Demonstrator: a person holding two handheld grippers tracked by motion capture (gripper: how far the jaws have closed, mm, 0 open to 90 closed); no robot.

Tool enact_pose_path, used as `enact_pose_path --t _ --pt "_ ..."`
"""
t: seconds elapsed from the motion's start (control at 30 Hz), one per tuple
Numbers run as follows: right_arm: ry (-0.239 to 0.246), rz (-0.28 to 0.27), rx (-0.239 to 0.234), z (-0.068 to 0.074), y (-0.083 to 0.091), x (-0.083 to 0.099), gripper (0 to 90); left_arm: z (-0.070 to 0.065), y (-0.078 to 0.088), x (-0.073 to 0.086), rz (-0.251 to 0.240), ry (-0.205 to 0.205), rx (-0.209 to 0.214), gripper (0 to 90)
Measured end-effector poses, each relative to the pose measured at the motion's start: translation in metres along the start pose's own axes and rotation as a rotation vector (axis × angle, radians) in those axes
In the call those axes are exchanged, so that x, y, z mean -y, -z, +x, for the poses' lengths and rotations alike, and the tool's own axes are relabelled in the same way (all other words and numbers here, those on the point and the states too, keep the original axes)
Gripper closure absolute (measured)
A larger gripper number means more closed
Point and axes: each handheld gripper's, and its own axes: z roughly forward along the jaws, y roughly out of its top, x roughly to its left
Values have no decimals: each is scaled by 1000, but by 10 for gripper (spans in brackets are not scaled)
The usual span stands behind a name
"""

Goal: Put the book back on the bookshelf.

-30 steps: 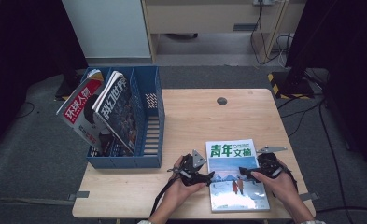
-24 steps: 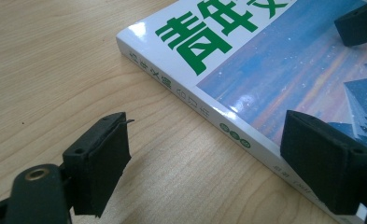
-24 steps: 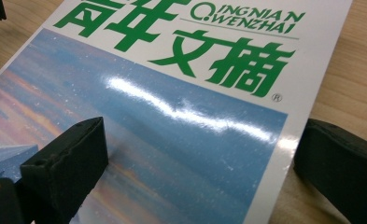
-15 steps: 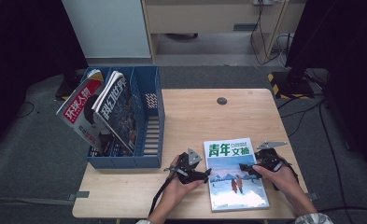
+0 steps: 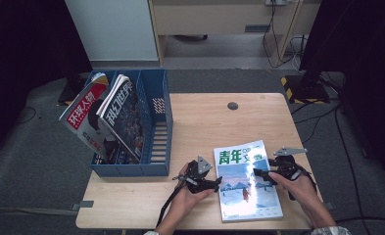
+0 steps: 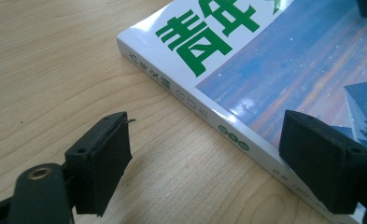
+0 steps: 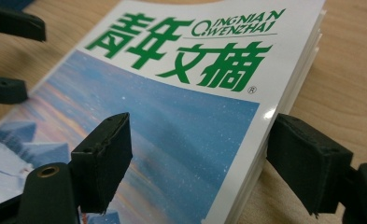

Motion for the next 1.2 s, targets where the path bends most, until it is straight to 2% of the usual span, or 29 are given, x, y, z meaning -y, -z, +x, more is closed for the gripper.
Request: enact_pose_path --t 0.07,0.13,0.2,0.33,0.4,0.5,0.7,0.93,0.97,1.13,1.2 --pt "0 -34 -14 1 7 -3 250 0 0 0 0 1 0 164" --pt "1 -70 -68 4 12 -5 257 0 0 0 0 2 1 164" --pt "25 -80 -67 8 14 -7 255 0 0 0 0 4 1 163" --pt "75 -43 -19 16 11 -9 222 0 0 0 -1 6 1 163" --pt "94 -10 10 15 8 -7 199 0 0 0 -2 8 3 163" --pt "83 18 35 10 3 -3 197 0 0 0 -2 9 3 164" --pt "51 62 47 3 -6 2 164 0 0 0 -1 10 2 163" --pt "42 124 18 1 -14 7 84 1 0 1 -2 13 3 163" --pt "21 135 4 0 -14 8 74 1 0 1 -2 13 3 163" --pt "24 122 -13 -1 -14 11 76 1 0 1 -2 13 3 163" --pt "15 122 -23 -1 -13 11 103 1 0 1 -2 14 5 164"
